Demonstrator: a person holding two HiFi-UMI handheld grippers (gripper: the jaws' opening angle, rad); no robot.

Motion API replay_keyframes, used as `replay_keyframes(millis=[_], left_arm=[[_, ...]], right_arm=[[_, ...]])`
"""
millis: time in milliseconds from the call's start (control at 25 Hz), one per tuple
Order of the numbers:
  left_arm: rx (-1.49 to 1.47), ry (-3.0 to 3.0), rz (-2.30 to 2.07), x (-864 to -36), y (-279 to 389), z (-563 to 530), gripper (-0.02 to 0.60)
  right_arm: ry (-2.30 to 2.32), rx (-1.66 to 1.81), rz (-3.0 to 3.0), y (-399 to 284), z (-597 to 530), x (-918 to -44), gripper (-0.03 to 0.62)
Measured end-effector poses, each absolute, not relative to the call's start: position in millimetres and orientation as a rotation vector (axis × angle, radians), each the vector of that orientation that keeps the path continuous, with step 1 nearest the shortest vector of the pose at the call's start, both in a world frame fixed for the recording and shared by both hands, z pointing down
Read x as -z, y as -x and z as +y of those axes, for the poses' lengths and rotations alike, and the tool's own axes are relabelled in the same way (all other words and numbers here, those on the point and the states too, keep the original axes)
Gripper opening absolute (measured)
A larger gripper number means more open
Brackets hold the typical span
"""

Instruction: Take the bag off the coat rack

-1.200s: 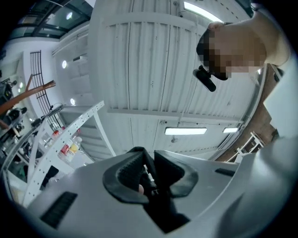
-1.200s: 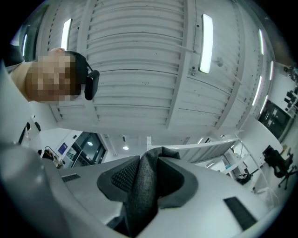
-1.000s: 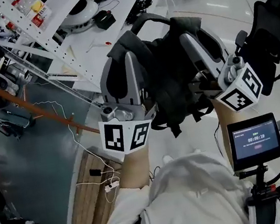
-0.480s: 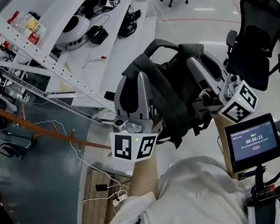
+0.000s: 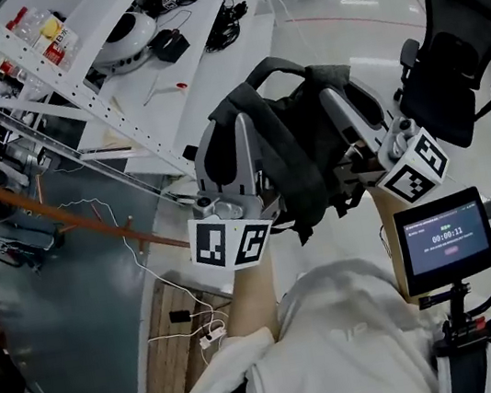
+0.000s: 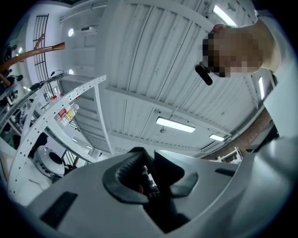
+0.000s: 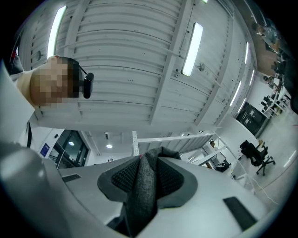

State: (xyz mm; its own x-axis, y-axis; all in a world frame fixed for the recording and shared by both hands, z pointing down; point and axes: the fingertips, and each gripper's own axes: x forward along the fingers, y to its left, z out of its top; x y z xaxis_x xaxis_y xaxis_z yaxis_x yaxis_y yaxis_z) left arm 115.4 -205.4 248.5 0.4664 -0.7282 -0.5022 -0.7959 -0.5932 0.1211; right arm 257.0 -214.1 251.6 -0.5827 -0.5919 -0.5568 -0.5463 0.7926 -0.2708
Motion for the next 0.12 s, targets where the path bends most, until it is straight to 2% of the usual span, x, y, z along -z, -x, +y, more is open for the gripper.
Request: replay_keyframes(millis=[120], left_arm=[[-0.779, 2.587, 1.355, -249.9, -116.8, -208.6, 0.08]], right_arm=[[0.839, 0.097, 2.332, -258.1, -217.3, -251.9, 0.123]])
